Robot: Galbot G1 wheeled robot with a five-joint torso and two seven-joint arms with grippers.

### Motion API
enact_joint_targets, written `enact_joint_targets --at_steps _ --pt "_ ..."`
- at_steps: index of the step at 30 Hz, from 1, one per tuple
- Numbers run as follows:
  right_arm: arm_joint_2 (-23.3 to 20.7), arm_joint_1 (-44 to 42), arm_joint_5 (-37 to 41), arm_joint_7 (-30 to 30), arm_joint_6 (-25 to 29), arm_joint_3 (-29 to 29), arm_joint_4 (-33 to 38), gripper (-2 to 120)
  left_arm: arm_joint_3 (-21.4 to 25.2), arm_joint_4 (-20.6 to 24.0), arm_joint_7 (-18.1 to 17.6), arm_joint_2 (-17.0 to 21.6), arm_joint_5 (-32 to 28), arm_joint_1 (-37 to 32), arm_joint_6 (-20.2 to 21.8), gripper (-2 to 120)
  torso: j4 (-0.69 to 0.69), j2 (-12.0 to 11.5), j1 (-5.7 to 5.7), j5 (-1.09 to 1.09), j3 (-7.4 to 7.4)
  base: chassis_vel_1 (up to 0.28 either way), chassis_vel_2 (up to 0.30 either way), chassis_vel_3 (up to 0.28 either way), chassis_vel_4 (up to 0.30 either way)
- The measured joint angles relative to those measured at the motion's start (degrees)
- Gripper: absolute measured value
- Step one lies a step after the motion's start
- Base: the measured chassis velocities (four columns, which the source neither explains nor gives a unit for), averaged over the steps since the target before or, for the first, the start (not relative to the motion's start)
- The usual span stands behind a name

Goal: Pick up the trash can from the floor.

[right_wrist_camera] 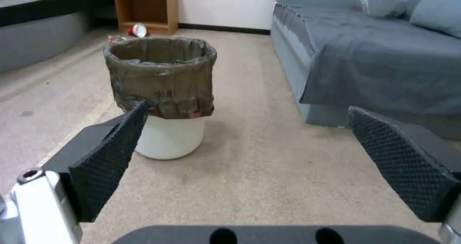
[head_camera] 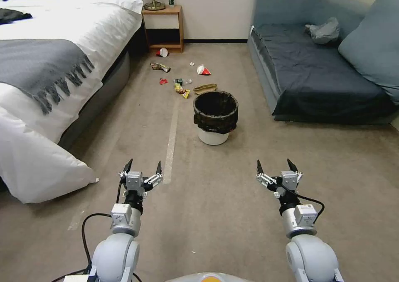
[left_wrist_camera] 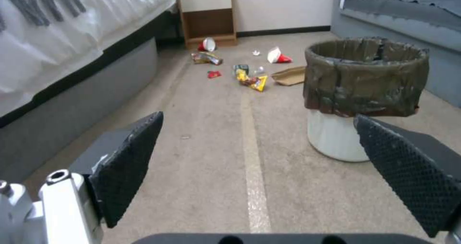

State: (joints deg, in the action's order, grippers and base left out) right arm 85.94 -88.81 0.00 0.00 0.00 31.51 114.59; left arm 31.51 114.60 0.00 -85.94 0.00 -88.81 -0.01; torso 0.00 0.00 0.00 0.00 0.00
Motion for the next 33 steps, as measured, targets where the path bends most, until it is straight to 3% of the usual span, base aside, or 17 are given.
enact_joint_targets --at_steps 29,31,33 --pt "0.0 -0.1 0.0 0.0 0.0 0.0 0.0 100 0.0 0.0 -0.1 0.0 0.0 0.0 -0.1 98 0.0 0.0 0.0 0.0 0.0 0.0 0.0 0.0 0.0" --pt "0.2 -0.8 0.0 -0.3 0.3 0.1 0.1 100 -0.4 0.0 -1.1 0.3 -0.2 -0.4 -1.0 99 0.01 0.0 0.01 0.0 0.0 0.0 0.0 0.0 0.0" --pt "1.2 -5.1 0.0 -2.2 2.8 1.0 1.7 100 -2.6 0.0 -6.1 1.8 -1.1 -2.4 -5.8 99 0.0 0.0 0.0 -0.01 0.0 0.0 0.0 0.0 0.0"
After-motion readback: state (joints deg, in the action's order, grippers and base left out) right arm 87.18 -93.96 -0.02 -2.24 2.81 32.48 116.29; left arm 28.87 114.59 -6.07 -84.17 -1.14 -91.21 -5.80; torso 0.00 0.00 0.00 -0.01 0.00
